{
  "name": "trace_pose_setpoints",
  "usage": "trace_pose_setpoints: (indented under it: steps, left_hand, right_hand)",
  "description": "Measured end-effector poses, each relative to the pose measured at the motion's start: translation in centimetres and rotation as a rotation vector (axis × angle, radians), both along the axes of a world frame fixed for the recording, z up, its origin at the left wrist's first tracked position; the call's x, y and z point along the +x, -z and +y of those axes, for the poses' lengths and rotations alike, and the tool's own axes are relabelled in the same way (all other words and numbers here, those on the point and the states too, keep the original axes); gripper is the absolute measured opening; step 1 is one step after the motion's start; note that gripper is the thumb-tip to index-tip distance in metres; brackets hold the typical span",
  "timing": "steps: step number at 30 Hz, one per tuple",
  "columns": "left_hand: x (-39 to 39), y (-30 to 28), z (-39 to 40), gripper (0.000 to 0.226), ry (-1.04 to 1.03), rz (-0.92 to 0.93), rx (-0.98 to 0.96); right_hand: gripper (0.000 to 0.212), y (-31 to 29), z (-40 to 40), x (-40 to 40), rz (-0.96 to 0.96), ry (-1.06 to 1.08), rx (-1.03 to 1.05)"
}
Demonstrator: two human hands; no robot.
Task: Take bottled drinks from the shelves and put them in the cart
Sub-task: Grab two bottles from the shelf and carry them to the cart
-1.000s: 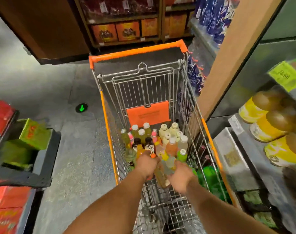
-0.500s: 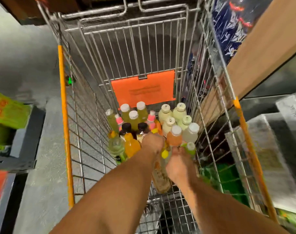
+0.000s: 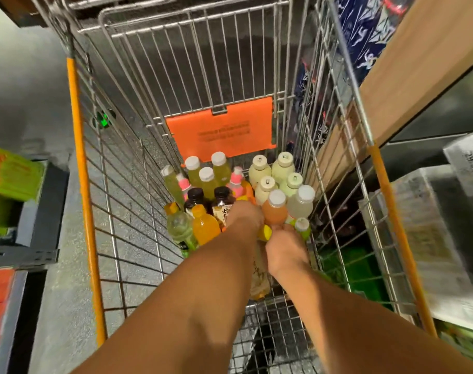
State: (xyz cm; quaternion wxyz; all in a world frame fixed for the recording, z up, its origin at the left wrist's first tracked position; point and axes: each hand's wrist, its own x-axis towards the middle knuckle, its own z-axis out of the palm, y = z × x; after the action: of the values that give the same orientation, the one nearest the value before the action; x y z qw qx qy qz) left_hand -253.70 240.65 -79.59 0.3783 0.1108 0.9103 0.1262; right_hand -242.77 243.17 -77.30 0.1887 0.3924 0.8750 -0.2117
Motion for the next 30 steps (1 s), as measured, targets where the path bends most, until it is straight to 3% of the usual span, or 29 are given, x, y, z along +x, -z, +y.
trace_pose_setpoints:
  steps: [4,9,15,18,21,27,30]
  left_hand:
    - [0.6,0.2,0.6,0.034,-0.076,-0.026,0.037]
    - [0.6,0.8,-0.2,0.04,-0.415,0.009,0.098]
    - [3.1,0.1,-1.3,0.076,-0.439,-0.068,0.236]
    - [4.3,0.4,-1.5,0.059,-0.504,-0.166,0.336]
    - [4.8,0.0,-2.2,0.007,-0.552,-0.212,0.447]
    - [4.5,-5.2,-5.3,0.012,-0.55,-0.291,0.7]
    - [2.0,-10.1,-6.4,0.034,-0.404,-0.198,0.702]
  right_hand:
    - [0.029,-0.1,0.3,0.6,0.01,0.042,-0.013]
    - [0.028,-0.1,0.6,2.0,0.152,0.14,-0.066]
    - [0.037,-0.2,0.0,2.3,0.146,0.204,-0.002]
    - [0.034,-0.5,-0.2,2.8,0.194,0.224,-0.032]
    - [0.027,-1.2,-0.4,3.0,0.312,0.264,-0.072]
    - [0.012,-5.8,0.1,3.3,0.564,0.386,-0.171]
    - [0.036,-9.7,-0.3,3.2,0.611,0.424,-0.154]
